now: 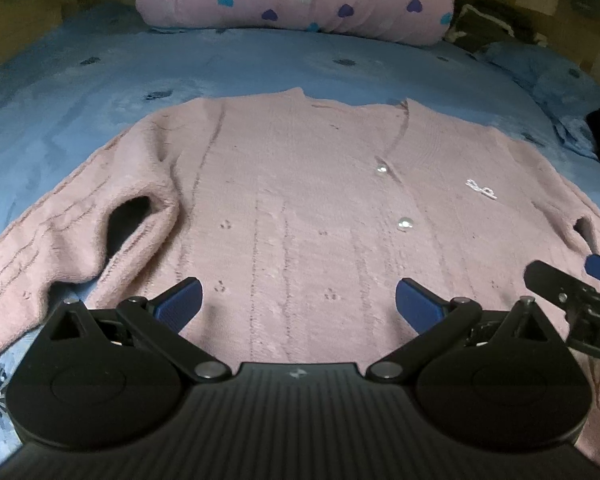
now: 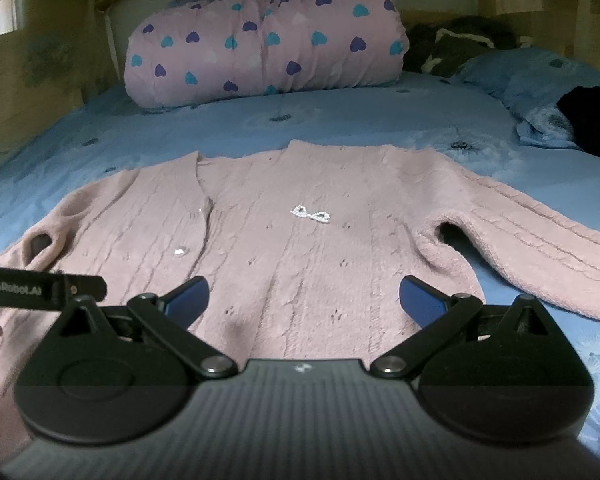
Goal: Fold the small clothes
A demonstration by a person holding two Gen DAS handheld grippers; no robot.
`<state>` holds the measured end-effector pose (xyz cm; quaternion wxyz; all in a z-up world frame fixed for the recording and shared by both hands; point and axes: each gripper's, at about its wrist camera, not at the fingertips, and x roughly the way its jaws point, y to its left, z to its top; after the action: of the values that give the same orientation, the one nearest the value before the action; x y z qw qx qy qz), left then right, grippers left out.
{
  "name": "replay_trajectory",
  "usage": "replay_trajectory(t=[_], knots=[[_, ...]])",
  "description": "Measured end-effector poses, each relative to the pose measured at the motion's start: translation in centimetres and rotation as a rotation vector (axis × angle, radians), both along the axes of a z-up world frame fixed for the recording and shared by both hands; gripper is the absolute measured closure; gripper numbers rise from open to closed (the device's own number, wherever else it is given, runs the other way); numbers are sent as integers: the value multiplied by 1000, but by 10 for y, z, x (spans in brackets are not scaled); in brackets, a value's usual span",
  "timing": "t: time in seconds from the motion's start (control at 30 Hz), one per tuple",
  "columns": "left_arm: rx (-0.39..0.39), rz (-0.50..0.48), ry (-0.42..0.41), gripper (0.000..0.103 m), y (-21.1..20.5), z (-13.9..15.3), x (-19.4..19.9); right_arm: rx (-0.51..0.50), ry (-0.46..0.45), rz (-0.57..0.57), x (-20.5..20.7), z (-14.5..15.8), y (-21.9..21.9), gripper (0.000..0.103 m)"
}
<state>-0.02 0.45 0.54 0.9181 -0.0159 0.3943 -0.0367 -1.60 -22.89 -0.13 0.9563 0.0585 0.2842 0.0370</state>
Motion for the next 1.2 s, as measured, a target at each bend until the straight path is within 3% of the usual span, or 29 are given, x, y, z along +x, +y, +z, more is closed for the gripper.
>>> replay_trajectory(t=[0.6, 1.0, 1.2], knots=[[-26, -7, 38, 0, 4, -4, 7, 26, 25, -43, -9, 0, -10, 0], [-42, -11, 45, 0, 4, -3, 7, 60, 29, -183, -23, 15, -46, 0], [-42, -19, 46, 0, 4, 0, 6, 83, 52, -323, -30, 17, -73, 0]])
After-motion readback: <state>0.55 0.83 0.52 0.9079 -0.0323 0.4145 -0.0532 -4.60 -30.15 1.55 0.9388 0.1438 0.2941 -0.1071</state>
